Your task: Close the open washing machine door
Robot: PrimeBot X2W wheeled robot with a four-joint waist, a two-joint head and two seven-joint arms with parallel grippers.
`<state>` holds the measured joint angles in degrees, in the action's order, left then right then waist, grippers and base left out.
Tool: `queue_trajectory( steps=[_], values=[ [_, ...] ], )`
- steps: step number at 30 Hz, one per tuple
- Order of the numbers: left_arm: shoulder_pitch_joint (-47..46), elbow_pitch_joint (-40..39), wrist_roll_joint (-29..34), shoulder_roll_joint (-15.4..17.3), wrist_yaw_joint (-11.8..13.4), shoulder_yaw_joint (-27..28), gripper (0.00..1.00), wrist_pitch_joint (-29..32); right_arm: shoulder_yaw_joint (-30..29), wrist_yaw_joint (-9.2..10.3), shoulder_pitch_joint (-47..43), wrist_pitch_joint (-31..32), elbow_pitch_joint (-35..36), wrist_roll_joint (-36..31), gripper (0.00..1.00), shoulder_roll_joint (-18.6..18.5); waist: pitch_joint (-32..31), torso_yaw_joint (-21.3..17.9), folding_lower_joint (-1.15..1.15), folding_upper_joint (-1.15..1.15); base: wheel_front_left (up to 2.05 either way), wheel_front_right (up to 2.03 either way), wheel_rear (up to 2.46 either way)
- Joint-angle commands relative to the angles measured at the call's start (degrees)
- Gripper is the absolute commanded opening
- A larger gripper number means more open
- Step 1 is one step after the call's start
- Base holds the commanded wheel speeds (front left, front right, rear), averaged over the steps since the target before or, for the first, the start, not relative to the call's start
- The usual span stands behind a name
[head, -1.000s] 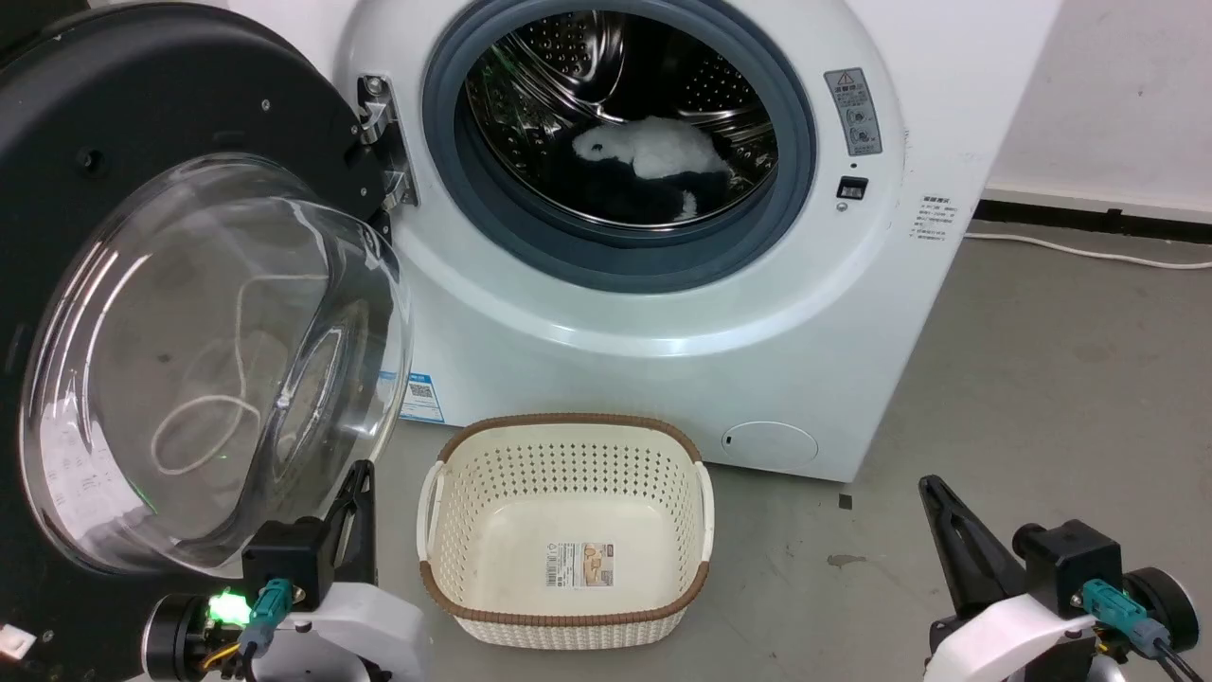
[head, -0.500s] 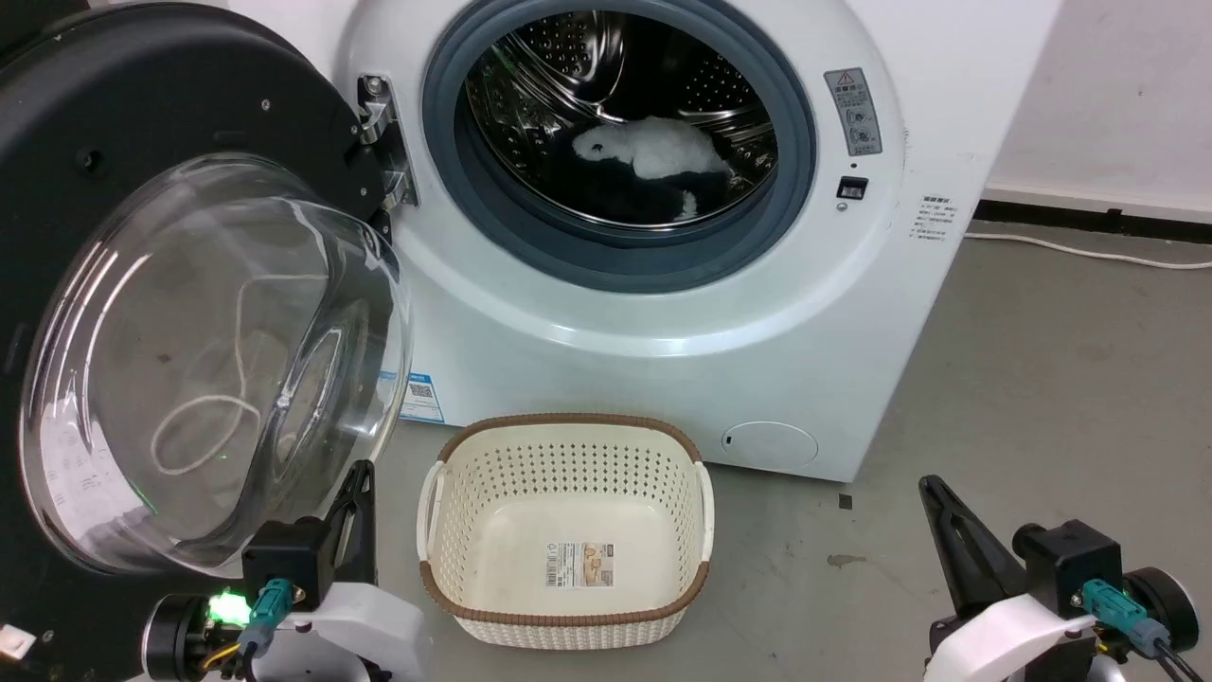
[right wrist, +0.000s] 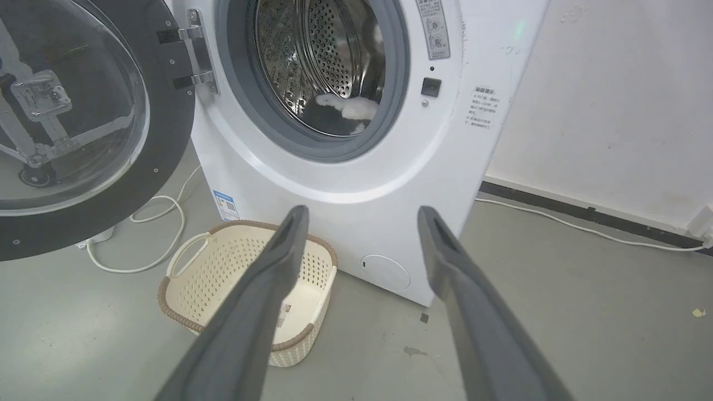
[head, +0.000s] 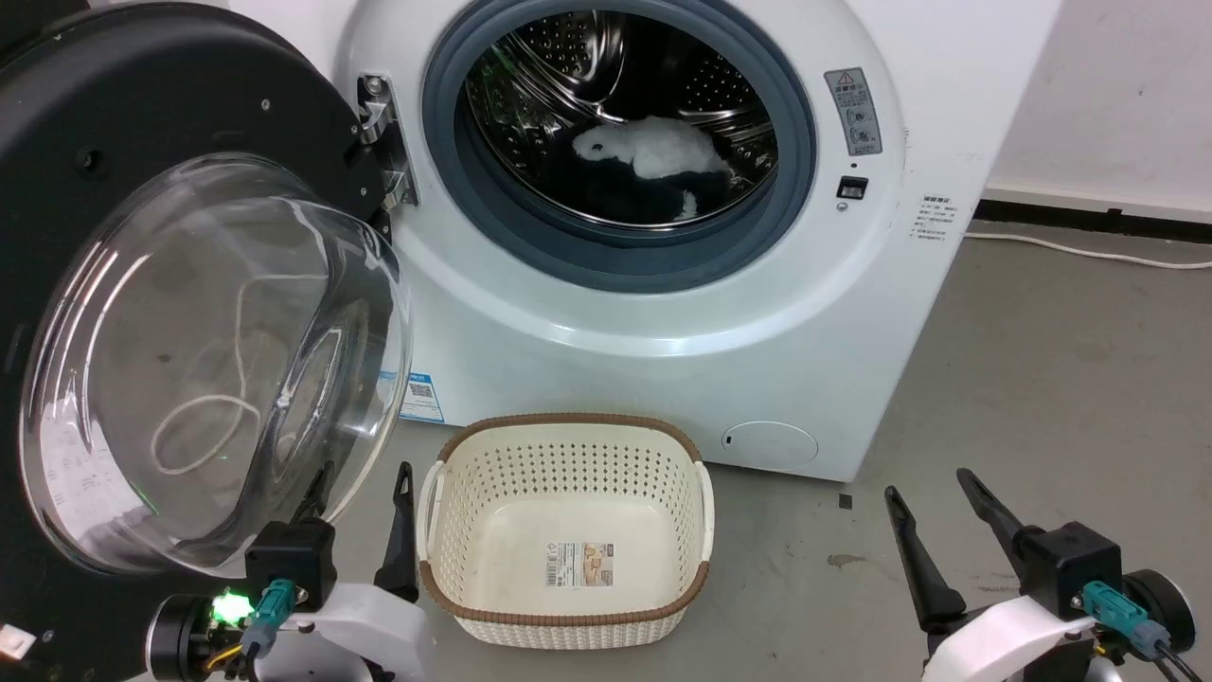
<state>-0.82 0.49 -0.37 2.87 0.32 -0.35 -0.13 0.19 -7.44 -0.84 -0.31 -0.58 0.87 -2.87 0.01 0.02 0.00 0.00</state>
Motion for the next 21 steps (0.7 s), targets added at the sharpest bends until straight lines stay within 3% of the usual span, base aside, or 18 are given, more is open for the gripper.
queue_trajectory(
  steps=[1,4,5,7,21],
  values=[
    [0.16,0.24,-0.65,0.00,-0.07,-0.11,1.00,-0.64,0.12,0.00,-0.42,-0.59,-0.35,0.79,1.00,0.00,0.01,0.02,0.00,0.00,0.00,0.00,0.00],
    [0.18,0.40,-0.91,0.00,-0.10,-0.22,1.00,-0.86,0.21,0.00,-0.51,-0.84,-0.57,1.16,1.00,0.00,0.02,0.03,0.00,0.00,0.00,0.00,0.00],
    [0.19,0.55,-1.18,0.00,-0.13,-0.32,0.04,-1.07,0.30,0.00,-0.59,-1.08,-0.78,1.53,1.00,0.00,0.03,0.04,0.00,0.00,0.00,0.00,0.00],
    [0.19,0.69,-1.45,0.00,-0.21,-0.44,0.00,-1.31,0.37,0.00,-0.68,-1.32,-0.95,1.92,1.00,0.00,0.06,0.06,0.00,0.00,0.00,0.00,0.00],
    [-0.91,-3.27,-3.83,0.00,-0.66,0.02,0.00,-3.05,0.51,-0.01,-1.40,-2.88,-2.19,4.22,1.00,0.00,0.03,1.17,0.00,0.00,0.00,0.00,0.00]
  ],
)
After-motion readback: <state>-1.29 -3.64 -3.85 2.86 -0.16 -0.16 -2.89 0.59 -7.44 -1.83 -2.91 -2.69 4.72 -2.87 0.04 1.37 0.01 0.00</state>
